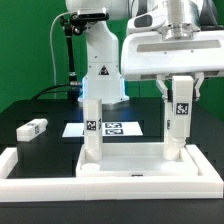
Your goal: Assemble desk
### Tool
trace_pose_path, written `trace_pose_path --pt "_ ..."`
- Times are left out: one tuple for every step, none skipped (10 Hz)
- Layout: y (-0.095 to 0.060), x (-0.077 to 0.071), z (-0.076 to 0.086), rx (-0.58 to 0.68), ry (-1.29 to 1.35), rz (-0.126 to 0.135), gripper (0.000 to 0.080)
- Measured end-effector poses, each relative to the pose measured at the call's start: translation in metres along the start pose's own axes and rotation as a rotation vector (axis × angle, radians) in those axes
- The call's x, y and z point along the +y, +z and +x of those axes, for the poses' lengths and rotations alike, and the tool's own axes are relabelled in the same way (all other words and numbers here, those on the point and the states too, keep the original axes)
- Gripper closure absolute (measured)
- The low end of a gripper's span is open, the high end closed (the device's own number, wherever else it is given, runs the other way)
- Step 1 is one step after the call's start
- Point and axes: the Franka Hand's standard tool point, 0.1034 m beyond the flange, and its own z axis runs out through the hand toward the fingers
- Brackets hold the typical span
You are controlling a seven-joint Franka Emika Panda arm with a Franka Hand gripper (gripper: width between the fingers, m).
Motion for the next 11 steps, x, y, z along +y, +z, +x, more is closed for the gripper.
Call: trace_pose_path --pt "0.004 0.0 0.001 0.0 0.003 -0.004 0.0509" --pt "0.009 0.001 -0.001 -0.003 -0.001 -0.008 0.0509" --pt "0.013 0.001 -0.006 -0.01 -0.006 -0.012 0.0509" --pt "0.015 0.001 -0.008 -0.014 -0.008 -0.014 0.0509" --pt "0.017 0.0 -0.012 -0.019 -0.012 -0.016 0.0509" --pt "0.019 0.0 -0.013 -0.022 -0.014 -0.018 0.0509" --pt "0.021 0.0 -0.014 -0.023 -0.016 -0.019 0.0509" --pt "0.024 -0.001 -0.012 -0.021 -0.019 -0.02 0.0509" --pt "0.027 -0.003 -0.01 -0.018 -0.023 -0.021 0.0509" --pt "0.029 -0.004 -0.008 -0.016 -0.025 -0.021 0.0509" --pt "0.032 -0.006 -0.007 -0.014 -0.028 -0.021 0.0509"
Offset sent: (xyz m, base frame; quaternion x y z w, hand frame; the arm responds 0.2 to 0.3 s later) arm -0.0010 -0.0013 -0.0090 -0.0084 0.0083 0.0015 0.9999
